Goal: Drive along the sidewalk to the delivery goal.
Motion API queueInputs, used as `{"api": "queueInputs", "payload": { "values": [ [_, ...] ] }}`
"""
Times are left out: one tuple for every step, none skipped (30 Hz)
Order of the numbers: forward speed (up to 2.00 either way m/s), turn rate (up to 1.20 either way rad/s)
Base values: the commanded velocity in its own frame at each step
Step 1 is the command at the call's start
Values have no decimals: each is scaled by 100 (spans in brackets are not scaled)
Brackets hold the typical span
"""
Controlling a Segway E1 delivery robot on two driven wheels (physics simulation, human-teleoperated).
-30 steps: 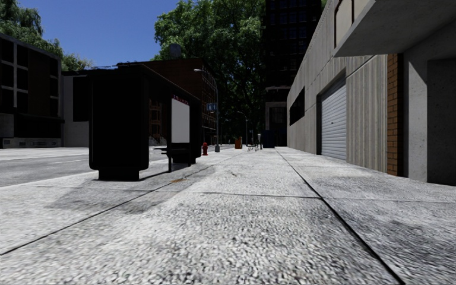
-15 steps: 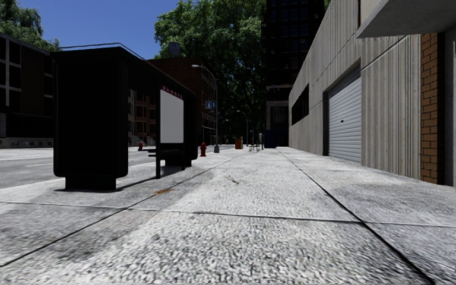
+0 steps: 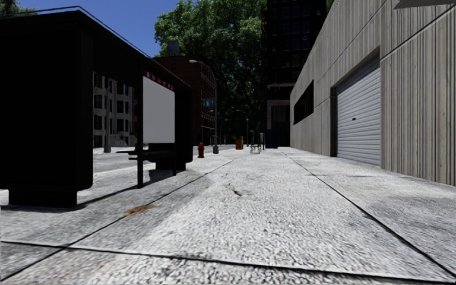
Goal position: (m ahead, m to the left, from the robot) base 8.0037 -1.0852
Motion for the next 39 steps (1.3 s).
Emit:
{"api": "queueInputs", "payload": {
  "values": [
    [200, -10],
    [200, -10],
    [200, -10],
    [200, -10],
    [200, -10],
    [200, -10],
    [200, -10],
    [200, -10],
    [200, -10],
    [200, -10],
    [200, -10],
    [200, -11],
    [200, -11],
    [200, -11],
    [200, -11],
    [200, -11],
    [200, -19],
    [200, -19],
    [200, -22],
    [200, -23],
    [200, -23],
    [200, -23],
    [200, -23],
    [200, -23],
    [200, -23],
    [200, -23],
    [200, -23],
    [200, -23],
    [200, -23],
    [200, -23],
    [200, -23],
    [200, -23],
    [200, -23],
    [200, -23],
    [200, -23],
    [200, -23],
    [200, -23],
    [200, -23],
    [200, -23]
  ]
}}
